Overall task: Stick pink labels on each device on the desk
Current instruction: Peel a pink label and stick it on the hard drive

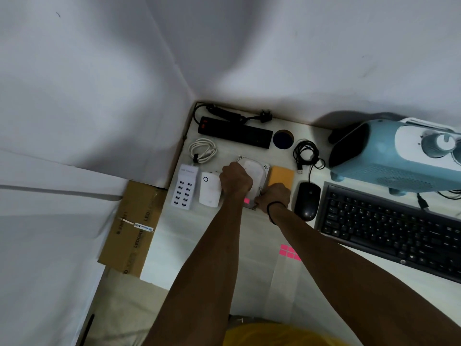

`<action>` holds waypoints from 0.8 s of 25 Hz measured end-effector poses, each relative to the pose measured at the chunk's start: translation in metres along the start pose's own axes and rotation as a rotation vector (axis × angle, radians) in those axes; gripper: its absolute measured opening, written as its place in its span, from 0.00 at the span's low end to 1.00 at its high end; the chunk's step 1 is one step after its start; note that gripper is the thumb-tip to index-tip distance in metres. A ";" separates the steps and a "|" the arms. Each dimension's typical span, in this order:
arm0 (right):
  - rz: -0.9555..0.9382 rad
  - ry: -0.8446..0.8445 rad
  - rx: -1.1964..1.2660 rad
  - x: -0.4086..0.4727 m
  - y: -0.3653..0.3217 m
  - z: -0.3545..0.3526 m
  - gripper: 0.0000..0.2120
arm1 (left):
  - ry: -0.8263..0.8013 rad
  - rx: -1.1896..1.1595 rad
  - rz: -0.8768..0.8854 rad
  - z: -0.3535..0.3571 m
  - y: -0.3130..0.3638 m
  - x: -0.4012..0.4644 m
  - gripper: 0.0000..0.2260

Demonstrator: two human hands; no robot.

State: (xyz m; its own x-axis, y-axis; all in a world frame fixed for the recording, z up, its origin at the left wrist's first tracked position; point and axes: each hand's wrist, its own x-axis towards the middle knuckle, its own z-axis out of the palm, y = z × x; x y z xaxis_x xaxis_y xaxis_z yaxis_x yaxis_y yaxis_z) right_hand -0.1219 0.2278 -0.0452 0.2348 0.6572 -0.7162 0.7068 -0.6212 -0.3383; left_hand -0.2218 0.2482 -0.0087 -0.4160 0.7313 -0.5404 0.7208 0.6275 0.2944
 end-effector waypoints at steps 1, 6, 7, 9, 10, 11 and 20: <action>-0.009 0.009 -0.003 0.001 -0.001 0.000 0.16 | -0.004 0.003 0.004 0.001 0.000 -0.001 0.17; -0.081 -0.042 -0.078 -0.001 0.002 -0.003 0.14 | -0.038 0.015 0.020 0.002 0.000 -0.007 0.17; -0.100 -0.070 -0.087 -0.003 0.003 -0.005 0.14 | -0.043 0.017 0.029 0.001 0.000 -0.011 0.17; -0.152 -0.112 -0.113 -0.010 0.003 -0.013 0.14 | -0.043 0.012 0.051 -0.001 0.001 -0.020 0.17; -0.191 -0.121 -0.118 -0.017 0.002 -0.019 0.13 | -0.037 0.012 0.076 -0.002 0.001 -0.026 0.18; -0.244 -0.124 -0.117 -0.023 0.003 -0.026 0.12 | -0.031 0.016 0.114 -0.002 0.000 -0.034 0.19; -0.442 -0.100 -0.061 -0.085 0.097 -0.078 0.23 | -0.177 0.049 0.450 0.049 -0.024 -0.122 0.20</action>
State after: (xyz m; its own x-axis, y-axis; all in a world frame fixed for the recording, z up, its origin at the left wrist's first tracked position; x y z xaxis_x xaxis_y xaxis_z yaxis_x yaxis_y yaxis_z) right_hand -0.0213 0.1445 0.0301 -0.1616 0.8072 -0.5677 0.7632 -0.2624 -0.5905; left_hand -0.1614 0.1312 0.0116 0.0409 0.8680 -0.4948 0.8345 0.2427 0.4947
